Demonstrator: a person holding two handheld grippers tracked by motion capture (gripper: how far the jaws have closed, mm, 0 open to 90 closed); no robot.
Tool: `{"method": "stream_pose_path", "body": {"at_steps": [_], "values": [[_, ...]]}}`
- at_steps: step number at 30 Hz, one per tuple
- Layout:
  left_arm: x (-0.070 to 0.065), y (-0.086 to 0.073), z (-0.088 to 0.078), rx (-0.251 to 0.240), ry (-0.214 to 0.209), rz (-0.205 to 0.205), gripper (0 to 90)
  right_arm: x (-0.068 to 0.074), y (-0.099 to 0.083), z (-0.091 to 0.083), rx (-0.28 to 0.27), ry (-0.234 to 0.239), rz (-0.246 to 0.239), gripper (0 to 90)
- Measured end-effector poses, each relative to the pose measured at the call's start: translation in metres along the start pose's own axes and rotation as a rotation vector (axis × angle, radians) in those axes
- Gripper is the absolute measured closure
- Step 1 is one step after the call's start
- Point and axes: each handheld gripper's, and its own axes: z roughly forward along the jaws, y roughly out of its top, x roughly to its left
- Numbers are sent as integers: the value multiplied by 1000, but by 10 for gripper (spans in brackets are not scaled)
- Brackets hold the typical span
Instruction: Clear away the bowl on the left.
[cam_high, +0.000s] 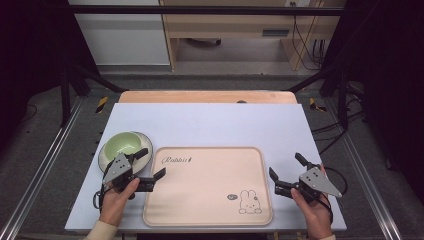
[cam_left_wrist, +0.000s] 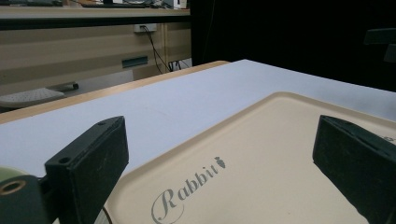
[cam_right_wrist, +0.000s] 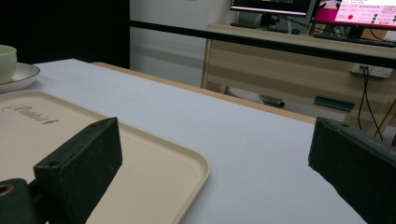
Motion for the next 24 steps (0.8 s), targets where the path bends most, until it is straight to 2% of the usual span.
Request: {"method": "stream_pose_path", "body": {"at_steps": [3,4,5,7,9,12,15,16,24], "values": [[0,0,0,2,1,-10,34,1,0,1,6,-4,-7,30],[0,0,0,5,11,-10,34,1,-1,2,10,1,2,29],[1,0,0,8,43,-11,35,2,-1,2,13,2,6,29],[1,0,-1,4,45,-25,35,2,-1,3,14,4,10,29],[4,1,-3,-12,59,-59,35,4,-1,3,17,5,4,30],[5,2,-6,-22,70,-67,35,4,0,3,17,3,5,30],[8,4,-10,-28,80,-68,36,4,0,3,16,2,12,30],[10,6,-13,-27,98,-55,36,4,0,3,17,2,14,30],[18,12,-27,-58,158,-54,37,5,0,3,20,4,14,30]]}}
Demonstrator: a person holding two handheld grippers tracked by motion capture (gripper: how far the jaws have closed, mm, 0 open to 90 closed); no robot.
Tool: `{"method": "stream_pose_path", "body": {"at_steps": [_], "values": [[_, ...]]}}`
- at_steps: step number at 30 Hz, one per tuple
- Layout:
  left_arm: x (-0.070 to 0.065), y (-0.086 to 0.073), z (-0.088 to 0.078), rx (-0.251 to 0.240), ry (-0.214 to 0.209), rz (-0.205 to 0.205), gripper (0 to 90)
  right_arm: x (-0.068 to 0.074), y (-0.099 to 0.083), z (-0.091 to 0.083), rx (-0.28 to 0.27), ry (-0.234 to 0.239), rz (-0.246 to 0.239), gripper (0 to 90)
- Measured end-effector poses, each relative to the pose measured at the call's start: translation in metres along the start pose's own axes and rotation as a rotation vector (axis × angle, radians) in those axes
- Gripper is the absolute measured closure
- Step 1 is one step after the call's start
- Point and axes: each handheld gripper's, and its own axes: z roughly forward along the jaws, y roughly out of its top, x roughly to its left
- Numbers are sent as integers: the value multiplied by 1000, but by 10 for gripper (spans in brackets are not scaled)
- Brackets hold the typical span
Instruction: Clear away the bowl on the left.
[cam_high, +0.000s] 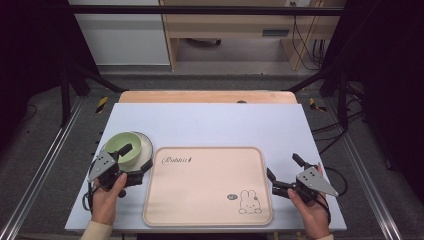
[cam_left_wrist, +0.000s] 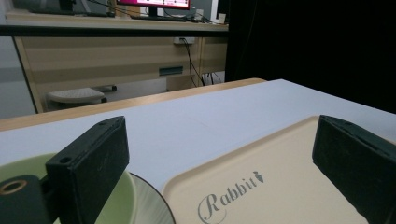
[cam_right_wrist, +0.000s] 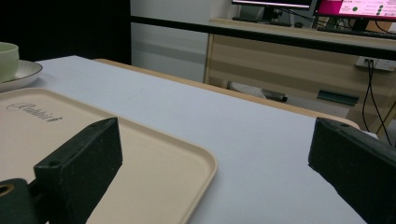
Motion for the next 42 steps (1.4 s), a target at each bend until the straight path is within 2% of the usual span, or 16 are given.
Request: {"method": "stream_pose_path", "body": {"at_steps": [1,4,12,22,33,37,38,41,42], "values": [[0,0,0,0,0,0,37,0,0,0,-1,0,0,30],[6,5,-8,3,31,41,37,0,0,0,1,1,3,30],[24,7,-23,-7,103,33,36,1,1,0,4,3,1,29],[33,8,-30,-10,143,26,39,0,0,0,4,3,2,29],[33,11,-28,12,171,33,42,0,0,1,7,2,6,29],[35,17,-21,40,179,49,45,-1,-1,1,8,2,8,29],[37,21,-17,66,177,57,45,-1,-1,1,8,1,7,29],[39,24,-14,90,171,70,45,-1,-1,1,8,1,8,29],[41,25,-11,117,169,83,45,-1,-1,1,9,1,8,29]]}}
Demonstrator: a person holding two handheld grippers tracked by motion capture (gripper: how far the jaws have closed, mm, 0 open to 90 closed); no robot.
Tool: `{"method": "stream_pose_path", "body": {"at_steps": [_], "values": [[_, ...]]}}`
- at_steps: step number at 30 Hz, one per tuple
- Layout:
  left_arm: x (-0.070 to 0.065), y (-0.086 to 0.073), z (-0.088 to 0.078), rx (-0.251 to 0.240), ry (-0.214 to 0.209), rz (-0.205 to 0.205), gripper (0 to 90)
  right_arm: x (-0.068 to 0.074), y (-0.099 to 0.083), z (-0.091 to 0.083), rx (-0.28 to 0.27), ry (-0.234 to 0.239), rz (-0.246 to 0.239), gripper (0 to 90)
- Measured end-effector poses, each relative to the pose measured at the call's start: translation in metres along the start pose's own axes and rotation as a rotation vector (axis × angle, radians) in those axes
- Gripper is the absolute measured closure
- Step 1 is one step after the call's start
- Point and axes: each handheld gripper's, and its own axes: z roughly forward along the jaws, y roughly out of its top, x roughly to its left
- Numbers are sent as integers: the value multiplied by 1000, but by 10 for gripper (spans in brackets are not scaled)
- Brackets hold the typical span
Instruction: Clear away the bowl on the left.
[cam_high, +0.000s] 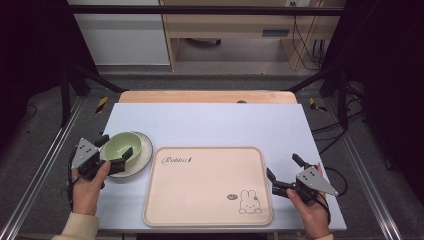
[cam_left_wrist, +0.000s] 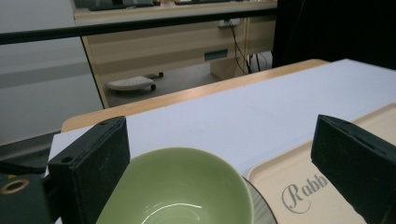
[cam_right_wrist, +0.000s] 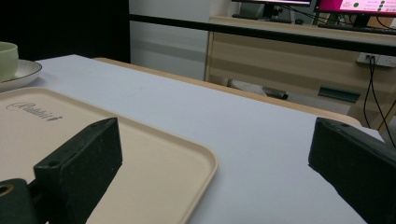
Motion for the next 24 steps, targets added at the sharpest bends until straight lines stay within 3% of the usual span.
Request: {"method": "stream_pose_path", "body": {"at_steps": [1,2,19,24], "values": [[0,0,0,0,0,0,45,0,0,0,0,0,1,29],[3,2,3,36,4,12,45,0,0,0,4,0,1,29],[30,11,20,176,34,37,54,0,1,0,-1,0,-3,29],[40,14,27,216,53,-14,62,0,0,0,0,3,-3,29]]}}
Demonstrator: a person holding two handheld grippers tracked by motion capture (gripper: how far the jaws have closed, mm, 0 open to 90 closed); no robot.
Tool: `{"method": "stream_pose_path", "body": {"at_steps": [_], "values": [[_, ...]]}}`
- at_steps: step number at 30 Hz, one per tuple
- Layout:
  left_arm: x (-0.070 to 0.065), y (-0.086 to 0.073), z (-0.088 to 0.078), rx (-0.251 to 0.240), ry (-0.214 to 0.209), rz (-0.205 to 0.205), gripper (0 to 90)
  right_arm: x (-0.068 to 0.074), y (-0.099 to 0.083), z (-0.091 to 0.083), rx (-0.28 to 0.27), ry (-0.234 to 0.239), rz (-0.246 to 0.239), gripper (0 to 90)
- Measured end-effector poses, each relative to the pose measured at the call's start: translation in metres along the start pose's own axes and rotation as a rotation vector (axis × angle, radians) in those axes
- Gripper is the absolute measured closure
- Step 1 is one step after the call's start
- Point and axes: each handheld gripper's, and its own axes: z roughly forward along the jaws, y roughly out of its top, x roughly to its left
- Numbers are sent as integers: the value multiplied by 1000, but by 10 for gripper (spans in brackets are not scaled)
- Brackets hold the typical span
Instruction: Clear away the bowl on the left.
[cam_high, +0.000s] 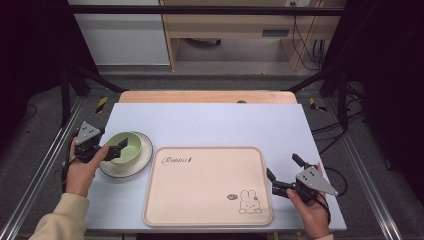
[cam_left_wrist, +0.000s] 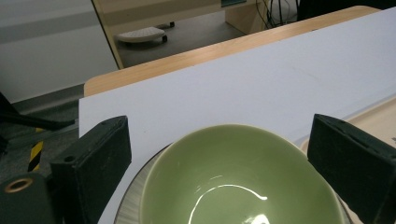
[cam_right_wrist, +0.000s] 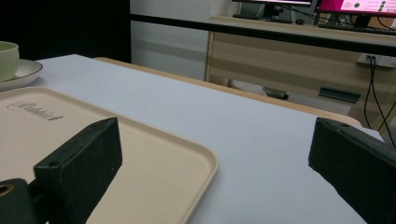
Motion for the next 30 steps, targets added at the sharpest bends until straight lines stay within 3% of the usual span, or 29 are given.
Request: {"method": "stream_pose_path", "body": {"at_steps": [5,9,15,19,20,25,26,27,30], "values": [[11,2,7,34,25,-45,71,-1,0,0,2,-4,4,29],[19,0,10,84,44,-50,74,0,0,0,0,-1,2,29],[26,-4,9,114,51,-88,85,-1,0,0,5,-1,2,29],[29,-7,9,154,52,-77,130,0,0,0,2,4,2,29],[30,-8,9,156,68,-75,149,0,0,0,3,4,3,29],[33,-12,13,194,71,-105,279,-1,0,0,1,-3,2,29],[35,-15,15,235,78,-101,299,-1,0,0,0,-4,1,29],[35,-16,17,239,71,-116,314,-1,0,0,1,-4,0,29],[35,-17,18,269,65,-112,378,-1,0,-1,0,-2,3,29]]}}
